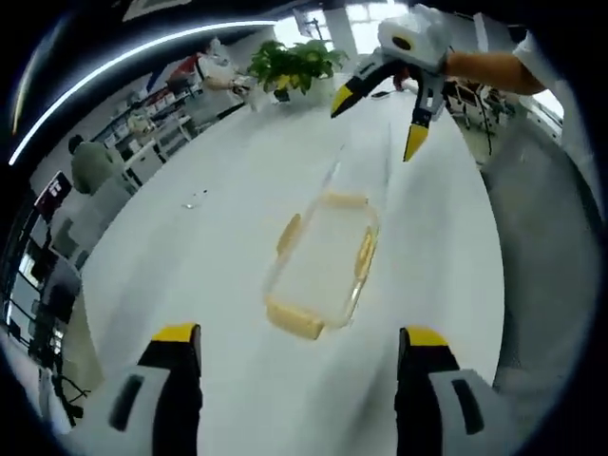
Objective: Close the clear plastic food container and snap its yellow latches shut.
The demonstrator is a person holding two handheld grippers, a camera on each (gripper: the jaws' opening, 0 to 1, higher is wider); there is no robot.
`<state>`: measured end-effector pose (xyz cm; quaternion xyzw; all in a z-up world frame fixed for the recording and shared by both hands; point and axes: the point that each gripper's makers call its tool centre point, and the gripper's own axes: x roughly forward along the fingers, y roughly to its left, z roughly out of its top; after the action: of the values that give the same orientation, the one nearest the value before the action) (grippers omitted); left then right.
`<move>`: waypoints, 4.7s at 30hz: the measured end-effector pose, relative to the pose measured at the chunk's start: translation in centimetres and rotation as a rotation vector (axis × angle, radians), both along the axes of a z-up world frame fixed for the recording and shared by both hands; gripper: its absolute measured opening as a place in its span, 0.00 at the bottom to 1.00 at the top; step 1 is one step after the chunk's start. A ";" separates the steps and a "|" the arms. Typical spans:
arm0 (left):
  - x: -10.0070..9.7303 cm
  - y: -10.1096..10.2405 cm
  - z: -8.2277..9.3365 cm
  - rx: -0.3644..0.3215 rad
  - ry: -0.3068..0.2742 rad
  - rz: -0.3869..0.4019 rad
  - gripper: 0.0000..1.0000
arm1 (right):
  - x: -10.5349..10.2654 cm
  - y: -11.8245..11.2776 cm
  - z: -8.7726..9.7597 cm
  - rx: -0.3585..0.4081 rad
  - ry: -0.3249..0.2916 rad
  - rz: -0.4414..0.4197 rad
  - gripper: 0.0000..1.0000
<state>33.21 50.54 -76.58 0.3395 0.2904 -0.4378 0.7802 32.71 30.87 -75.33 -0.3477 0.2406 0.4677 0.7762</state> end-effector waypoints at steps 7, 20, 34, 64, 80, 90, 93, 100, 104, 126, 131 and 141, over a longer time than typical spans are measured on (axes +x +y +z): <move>1.3 -1.3 -2.0 0.070 0.026 -0.112 0.78 | 1.0 0.4 -1.6 -0.060 0.035 0.056 0.65; 3.5 -2.5 -4.9 0.168 0.076 -0.204 0.71 | 2.7 1.9 -4.8 -0.129 0.101 0.099 0.66; 3.9 -2.5 -7.4 0.239 0.143 -0.286 0.63 | 2.5 1.4 -8.2 -0.245 0.213 0.175 0.61; 2.0 -2.3 -7.7 0.226 0.306 -0.394 0.35 | 1.6 1.7 -9.6 -0.303 0.368 0.268 0.39; 2.4 -2.4 -8.0 0.298 0.321 -0.370 0.35 | 1.7 1.7 -9.7 -0.384 0.389 0.260 0.40; 2.5 -2.2 -8.1 0.287 0.319 -0.366 0.35 | 1.8 1.5 -9.8 -0.395 0.388 0.252 0.36; 2.5 -2.1 -8.1 0.261 0.314 -0.369 0.35 | 1.8 1.5 -9.8 -0.391 0.389 0.253 0.36; 1.6 -2.1 -8.0 0.223 0.312 -0.376 0.35 | 0.9 1.7 -9.5 -0.370 0.406 0.255 0.36; 0.5 -1.6 -7.6 0.247 0.346 -0.369 0.35 | 0.1 2.3 -8.4 -0.357 0.416 0.275 0.36; -0.5 -6.6 0.7 0.217 0.222 -0.317 0.34 | -0.1 -3.0 -0.6 -0.317 0.260 0.297 0.36; -0.1 -9.5 1.6 0.226 0.184 -0.315 0.34 | 0.2 -5.4 0.0 -0.325 0.242 0.291 0.36; 0.5 -14.5 1.8 0.210 0.187 -0.316 0.34 | 0.7 -10.4 0.2 -0.337 0.241 0.292 0.37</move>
<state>33.71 36.03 -74.79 0.4182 0.3488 -0.5516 0.6318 33.44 20.47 -75.09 -0.4451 0.3532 0.5660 0.5974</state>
